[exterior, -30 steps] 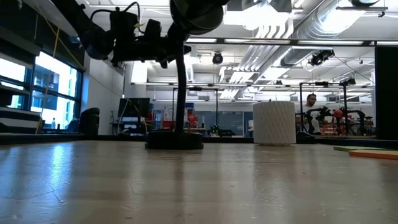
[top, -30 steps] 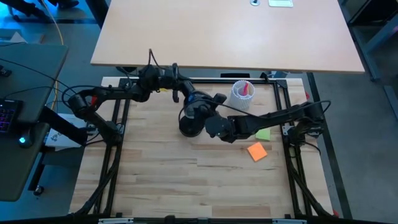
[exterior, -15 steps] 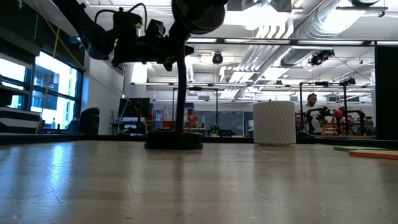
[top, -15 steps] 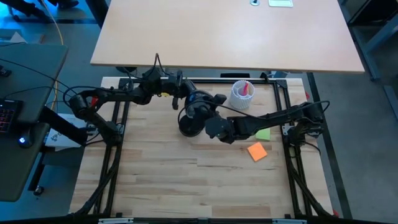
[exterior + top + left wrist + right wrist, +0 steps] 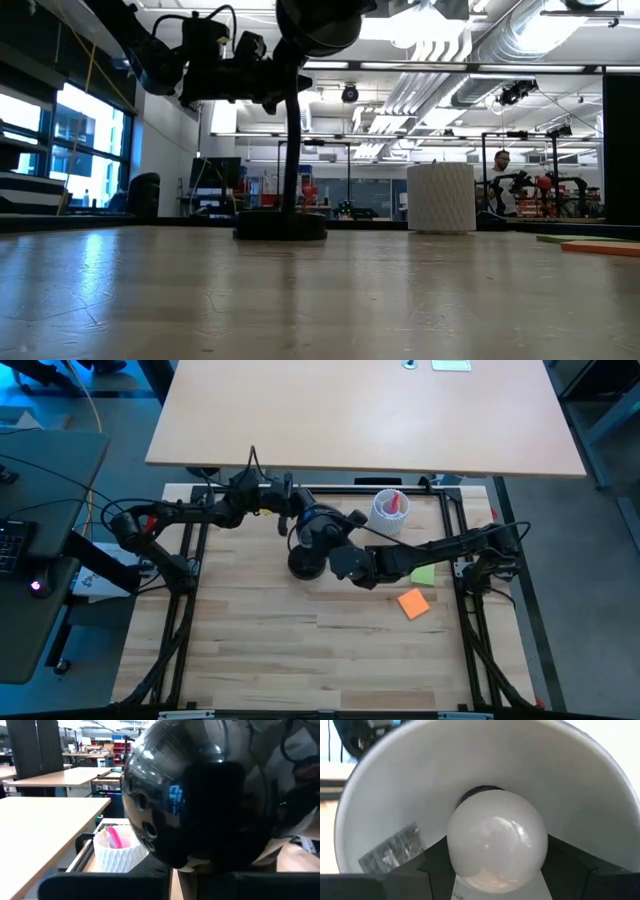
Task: Screw lightbulb
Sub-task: Insert the white lightbulb into the black lamp
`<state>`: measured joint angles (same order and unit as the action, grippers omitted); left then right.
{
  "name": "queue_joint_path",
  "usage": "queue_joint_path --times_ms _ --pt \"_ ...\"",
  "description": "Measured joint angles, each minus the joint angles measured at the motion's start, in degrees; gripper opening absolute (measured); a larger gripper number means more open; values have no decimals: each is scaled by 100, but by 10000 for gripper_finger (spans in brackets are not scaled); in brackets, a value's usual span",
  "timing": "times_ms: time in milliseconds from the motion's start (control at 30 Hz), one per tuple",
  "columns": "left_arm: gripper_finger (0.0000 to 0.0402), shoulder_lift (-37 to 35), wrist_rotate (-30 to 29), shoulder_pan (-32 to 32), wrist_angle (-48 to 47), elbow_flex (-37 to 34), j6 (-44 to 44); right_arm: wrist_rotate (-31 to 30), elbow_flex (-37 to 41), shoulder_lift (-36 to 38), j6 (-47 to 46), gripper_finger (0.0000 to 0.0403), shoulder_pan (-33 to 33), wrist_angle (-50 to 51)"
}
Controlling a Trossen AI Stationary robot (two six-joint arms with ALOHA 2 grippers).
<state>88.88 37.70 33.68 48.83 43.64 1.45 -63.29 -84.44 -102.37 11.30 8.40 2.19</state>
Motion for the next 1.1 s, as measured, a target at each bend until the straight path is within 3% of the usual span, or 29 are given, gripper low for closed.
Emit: queue_joint_path --times_ms 233,533,800,1100 --pt "11 -113 -431 -211 -190 -2 -341 -2 7 26 -1222 236 -13 -156" --pt "11 -735 -1726 -588 -1285 -2 -1261 34 7 50 -1787 236 -24 -116" --pt "11 -1161 -3340 -1154 -2046 -2 -2292 465 7 197 -2647 237 -92 121" --pt "1 -1191 -5069 -1811 -2249 -2 -3203 799 -2 284 -3928 237 -136 478"
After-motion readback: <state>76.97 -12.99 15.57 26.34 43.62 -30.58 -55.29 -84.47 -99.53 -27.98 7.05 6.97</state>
